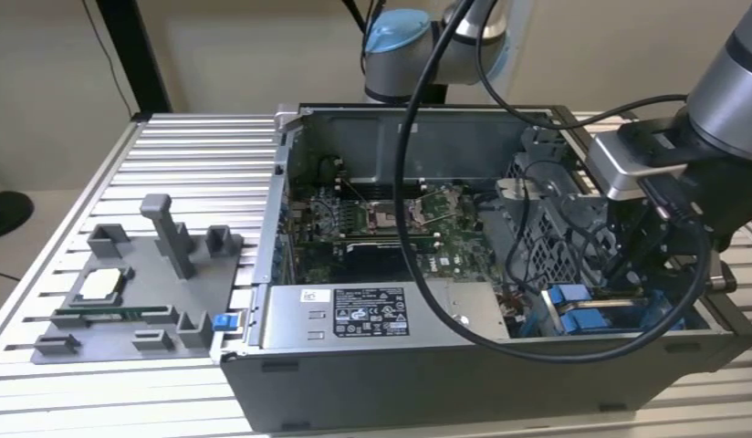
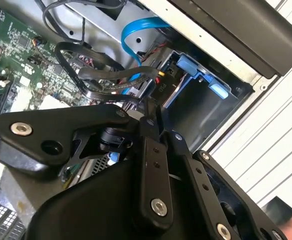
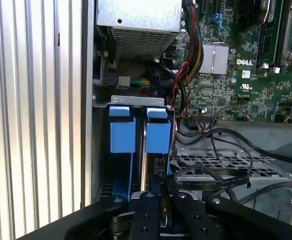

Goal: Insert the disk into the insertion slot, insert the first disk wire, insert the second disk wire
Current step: 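Insert the second disk wire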

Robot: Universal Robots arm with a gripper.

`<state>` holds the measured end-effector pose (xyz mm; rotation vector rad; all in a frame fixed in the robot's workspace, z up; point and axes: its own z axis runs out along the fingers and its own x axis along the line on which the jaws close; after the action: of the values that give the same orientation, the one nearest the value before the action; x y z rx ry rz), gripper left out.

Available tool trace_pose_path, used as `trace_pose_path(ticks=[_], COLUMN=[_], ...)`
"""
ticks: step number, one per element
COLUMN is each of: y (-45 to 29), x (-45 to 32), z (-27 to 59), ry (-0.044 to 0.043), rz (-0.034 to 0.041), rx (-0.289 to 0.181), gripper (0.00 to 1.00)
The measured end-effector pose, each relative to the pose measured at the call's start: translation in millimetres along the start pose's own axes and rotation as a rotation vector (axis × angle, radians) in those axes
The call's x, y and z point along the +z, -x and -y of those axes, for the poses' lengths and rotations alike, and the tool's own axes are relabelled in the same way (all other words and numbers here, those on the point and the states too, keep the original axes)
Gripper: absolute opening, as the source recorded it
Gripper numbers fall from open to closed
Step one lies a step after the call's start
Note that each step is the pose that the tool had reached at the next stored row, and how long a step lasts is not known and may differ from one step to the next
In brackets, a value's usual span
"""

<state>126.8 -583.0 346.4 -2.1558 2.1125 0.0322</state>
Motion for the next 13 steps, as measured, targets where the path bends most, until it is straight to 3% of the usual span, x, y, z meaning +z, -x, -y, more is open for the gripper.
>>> trace_pose_path(ticks=[13], y=[0.0], x=[1.7], z=[-0.2], ry=[-0.0022], rz=[-0.0013], rx=[0.017], gripper=[0.0])
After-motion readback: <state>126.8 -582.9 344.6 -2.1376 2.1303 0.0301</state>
